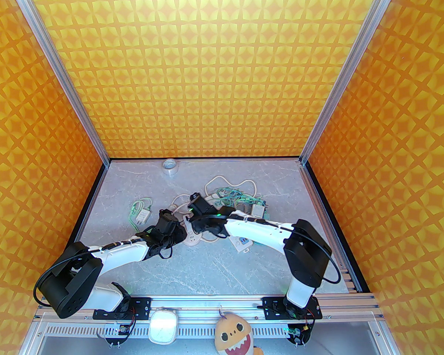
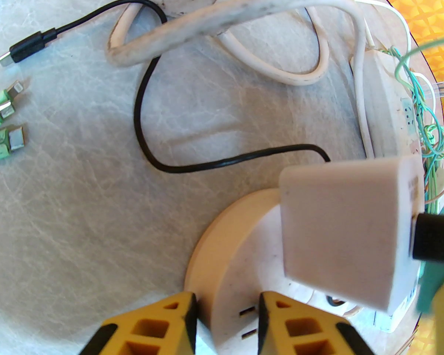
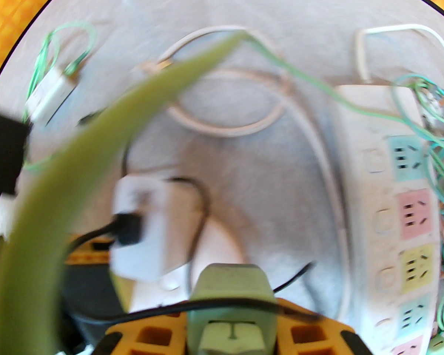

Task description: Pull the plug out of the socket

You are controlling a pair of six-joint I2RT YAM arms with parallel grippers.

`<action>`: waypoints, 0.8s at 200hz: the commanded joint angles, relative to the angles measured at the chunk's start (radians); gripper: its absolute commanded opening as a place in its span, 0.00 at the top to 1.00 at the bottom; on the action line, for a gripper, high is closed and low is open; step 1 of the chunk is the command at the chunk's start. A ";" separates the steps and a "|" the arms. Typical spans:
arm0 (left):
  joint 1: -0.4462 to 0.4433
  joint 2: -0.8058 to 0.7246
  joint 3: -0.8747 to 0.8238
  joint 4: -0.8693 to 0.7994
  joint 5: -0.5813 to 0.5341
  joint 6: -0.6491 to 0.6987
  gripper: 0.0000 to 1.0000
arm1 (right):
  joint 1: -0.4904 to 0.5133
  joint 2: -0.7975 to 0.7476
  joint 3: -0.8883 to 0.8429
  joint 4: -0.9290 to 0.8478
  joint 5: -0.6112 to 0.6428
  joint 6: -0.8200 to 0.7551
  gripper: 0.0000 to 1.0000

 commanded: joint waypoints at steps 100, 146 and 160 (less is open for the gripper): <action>-0.006 -0.366 -0.002 -0.450 -0.070 0.026 0.47 | -0.141 0.233 0.216 0.093 -0.255 0.006 0.68; -0.006 -0.439 0.007 -0.484 -0.076 0.039 0.41 | -0.160 0.394 0.393 0.026 -0.263 -0.006 0.68; -0.007 -0.447 0.013 -0.496 -0.075 0.042 0.40 | -0.165 0.426 0.437 0.002 -0.258 -0.011 0.68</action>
